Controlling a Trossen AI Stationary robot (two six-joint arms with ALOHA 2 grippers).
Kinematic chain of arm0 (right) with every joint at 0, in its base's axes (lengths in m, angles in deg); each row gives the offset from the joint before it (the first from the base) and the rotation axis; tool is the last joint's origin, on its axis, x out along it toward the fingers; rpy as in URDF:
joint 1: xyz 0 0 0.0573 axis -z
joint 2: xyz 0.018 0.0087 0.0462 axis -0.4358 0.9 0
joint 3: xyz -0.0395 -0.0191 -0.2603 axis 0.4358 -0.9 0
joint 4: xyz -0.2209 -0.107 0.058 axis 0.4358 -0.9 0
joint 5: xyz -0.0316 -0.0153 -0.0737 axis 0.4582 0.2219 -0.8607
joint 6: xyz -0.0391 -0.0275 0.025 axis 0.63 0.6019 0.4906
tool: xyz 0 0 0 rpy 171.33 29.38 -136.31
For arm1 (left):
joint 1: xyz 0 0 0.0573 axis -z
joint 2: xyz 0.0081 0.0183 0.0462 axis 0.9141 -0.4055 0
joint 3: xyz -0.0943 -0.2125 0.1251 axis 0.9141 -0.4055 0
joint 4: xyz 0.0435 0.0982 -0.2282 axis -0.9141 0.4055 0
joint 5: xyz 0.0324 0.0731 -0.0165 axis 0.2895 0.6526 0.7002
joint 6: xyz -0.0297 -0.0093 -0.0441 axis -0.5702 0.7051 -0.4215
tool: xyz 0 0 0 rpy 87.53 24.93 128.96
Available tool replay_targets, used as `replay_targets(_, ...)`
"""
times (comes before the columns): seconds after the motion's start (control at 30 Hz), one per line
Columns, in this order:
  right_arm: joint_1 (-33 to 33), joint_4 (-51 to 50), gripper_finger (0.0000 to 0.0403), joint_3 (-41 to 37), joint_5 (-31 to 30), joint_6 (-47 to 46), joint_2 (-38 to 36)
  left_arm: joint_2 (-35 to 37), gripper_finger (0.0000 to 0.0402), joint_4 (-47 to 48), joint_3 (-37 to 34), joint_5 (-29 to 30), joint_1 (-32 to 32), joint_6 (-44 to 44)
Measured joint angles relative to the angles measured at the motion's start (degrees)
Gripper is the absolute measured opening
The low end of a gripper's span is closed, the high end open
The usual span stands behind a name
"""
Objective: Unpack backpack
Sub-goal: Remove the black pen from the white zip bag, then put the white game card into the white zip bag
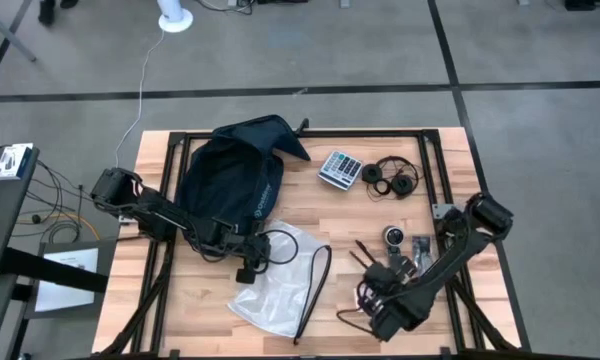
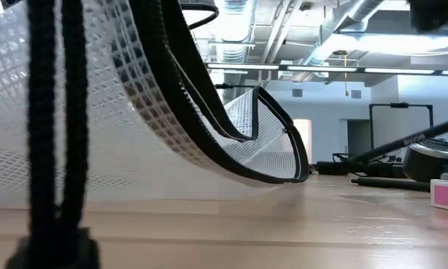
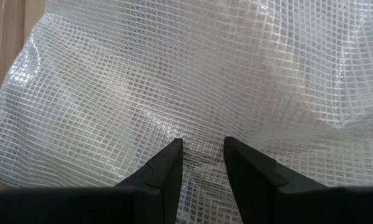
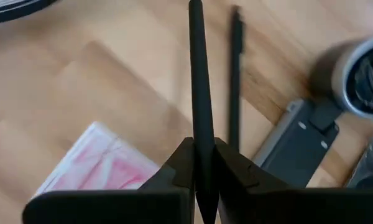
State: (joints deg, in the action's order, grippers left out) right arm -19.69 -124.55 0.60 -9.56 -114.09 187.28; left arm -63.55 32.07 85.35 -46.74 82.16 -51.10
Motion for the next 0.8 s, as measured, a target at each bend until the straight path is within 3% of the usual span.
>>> replay_targets(0.17,1.5,0.3,0.0075,-3.4,-0.1,-7.0,0.1,0.1,0.0107,-0.1,0.0,0.0,0.0,0.0)
replay_targets(0.47,4.9,-1.0,0.0183,-3.6,0.9,-2.7,0.1,0.1,0.0107,-0.1,0.0,-0.1,0.0,-0.1)
replay_targets(0.6,6.3,-4.7,0.0193,-0.7,0.9,-1.8,0.1,0.1,0.0107,0.0,0.2,-0.1,0.0,-1.1)
replay_targets(0.8,8.8,-8.0,0.0182,5.4,0.8,7.4,0.1,-0.3,0.0107,1.9,4.1,-0.8,0.0,-3.0)
